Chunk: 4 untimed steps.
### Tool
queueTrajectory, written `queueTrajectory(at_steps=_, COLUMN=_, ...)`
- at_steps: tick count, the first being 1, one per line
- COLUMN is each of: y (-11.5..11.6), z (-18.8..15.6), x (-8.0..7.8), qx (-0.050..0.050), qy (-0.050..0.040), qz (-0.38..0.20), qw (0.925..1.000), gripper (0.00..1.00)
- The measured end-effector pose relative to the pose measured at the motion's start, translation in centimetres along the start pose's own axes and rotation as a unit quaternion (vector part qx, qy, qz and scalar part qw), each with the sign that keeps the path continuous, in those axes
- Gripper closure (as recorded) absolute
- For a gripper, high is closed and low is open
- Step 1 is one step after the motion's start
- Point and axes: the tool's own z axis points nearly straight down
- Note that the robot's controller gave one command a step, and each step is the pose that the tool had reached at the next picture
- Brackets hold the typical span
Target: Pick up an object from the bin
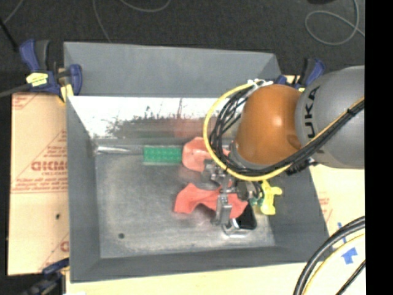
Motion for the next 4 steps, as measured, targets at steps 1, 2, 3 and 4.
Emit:
queueTrajectory(at_steps=1, y=0.0, z=-0.4, x=-0.2, qx=0.0, qy=-0.0039, qz=0.0, qw=1.0, gripper=0.0)
queueTrajectory(at_steps=2, y=-0.1, z=1.8, x=-0.3, qx=0.001, qy=-0.0057, qz=-0.021, qw=0.9998, gripper=0.0)
queueTrajectory(at_steps=3, y=-0.1, z=2.8, x=-0.4, qx=0.001, qy=-0.0033, qz=-0.033, qw=0.9995, gripper=0.0)
queueTrajectory(at_steps=4, y=0.2, z=3.3, x=-2.2, qx=0.001, qy=-0.0043, qz=-0.104, qw=0.9946, gripper=0.0)
